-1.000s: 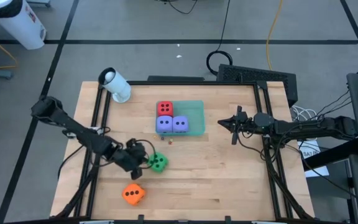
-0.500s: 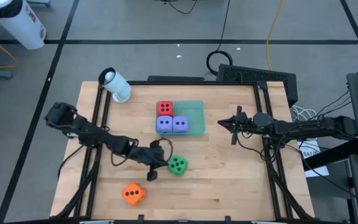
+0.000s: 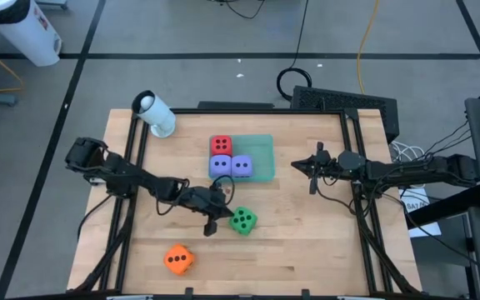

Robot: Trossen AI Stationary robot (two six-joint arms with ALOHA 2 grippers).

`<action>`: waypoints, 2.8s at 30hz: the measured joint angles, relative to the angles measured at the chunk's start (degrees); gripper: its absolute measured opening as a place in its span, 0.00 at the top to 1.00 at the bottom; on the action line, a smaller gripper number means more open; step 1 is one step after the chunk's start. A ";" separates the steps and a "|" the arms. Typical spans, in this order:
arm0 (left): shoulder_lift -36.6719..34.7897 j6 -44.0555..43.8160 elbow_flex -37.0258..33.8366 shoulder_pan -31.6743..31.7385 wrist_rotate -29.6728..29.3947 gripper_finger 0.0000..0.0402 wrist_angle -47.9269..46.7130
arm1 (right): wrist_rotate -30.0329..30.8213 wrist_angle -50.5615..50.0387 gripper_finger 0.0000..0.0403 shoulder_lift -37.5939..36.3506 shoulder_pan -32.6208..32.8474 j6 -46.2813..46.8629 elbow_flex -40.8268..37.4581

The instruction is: Pick & Place Dice

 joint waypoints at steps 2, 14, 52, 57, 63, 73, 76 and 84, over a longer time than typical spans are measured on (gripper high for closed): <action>-1.10 1.92 -0.01 -0.91 0.12 0.98 0.08 | -0.04 -0.09 1.00 0.00 0.01 0.00 0.00; 0.00 -0.01 6.81 -6.36 4.00 0.99 -11.10 | 0.09 0.40 1.00 0.01 0.00 -0.66 0.00; -0.31 19.79 16.10 3.30 -1.07 0.99 -24.56 | -0.76 1.63 1.00 2.05 0.00 0.47 0.00; -9.59 19.14 3.48 3.34 -5.50 0.99 -15.95 | -1.80 1.87 1.00 2.05 0.54 0.48 0.00; -18.03 16.69 -8.86 2.98 -5.45 0.99 -5.27 | -9.23 4.14 1.00 4.02 4.13 3.41 2.10; -25.27 15.13 -14.76 2.63 -5.48 0.99 -3.93 | 1.27 -19.65 0.94 22.87 11.28 -2.35 24.14; -25.78 14.63 -14.83 2.61 -4.64 0.98 -4.20 | 1.16 -28.30 0.84 28.59 12.34 -8.31 32.05; -25.81 14.31 -14.85 1.48 -3.94 0.96 -4.63 | -1.69 -37.78 0.44 37.38 16.28 -16.79 46.33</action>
